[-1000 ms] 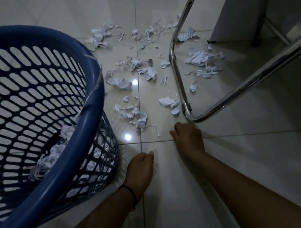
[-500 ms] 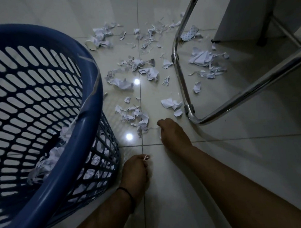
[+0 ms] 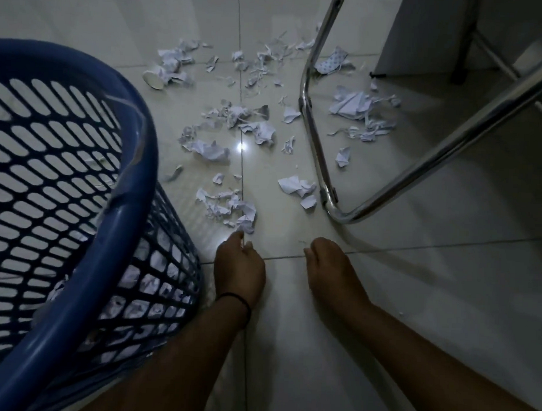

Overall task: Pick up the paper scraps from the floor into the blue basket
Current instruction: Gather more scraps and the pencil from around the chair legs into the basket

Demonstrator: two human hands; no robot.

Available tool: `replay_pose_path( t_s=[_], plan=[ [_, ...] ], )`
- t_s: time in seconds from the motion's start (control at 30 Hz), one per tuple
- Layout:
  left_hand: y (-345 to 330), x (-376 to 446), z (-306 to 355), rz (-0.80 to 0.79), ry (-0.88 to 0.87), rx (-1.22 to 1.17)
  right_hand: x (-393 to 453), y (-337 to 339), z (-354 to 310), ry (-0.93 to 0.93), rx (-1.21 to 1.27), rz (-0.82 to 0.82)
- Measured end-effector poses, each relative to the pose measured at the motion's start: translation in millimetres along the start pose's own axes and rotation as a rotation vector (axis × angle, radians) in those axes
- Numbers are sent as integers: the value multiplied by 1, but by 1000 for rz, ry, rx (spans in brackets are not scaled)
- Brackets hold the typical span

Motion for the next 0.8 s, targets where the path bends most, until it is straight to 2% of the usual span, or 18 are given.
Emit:
replay_pose_path(
  t_s=[0.13, 0.23, 0.3, 0.37, 0.57, 0.8],
  plan=[
    [-8, 12, 2, -9, 34, -73, -42, 39, 47, -176, 205, 64],
    [-18, 8, -2, -134, 69, -215, -72, 64, 86, -302, 305, 167],
    [-29, -4, -3, -221, 55, -298, -88, 69, 105, -369, 259, 194],
    [-40, -15, -6, -267, 27, -233, -99, 66, 119, -410, 191, 183],
    [-50, -43, 0, -416, -82, 83, -112, 47, 128, -340, 104, 68],
    [-42, -61, 15, -476, -93, 143, -99, 35, 123, -283, -98, -32]
  ],
)
Point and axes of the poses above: each hand's wrist, its own x-axis towards the middle knuckle, its own y-axis out of the back of the hand, z = x × y, the point moved 2 cm from there along x, towards the middle knuckle, and after that the axes turned 14 degrees about -z, right-handed, at the moved point
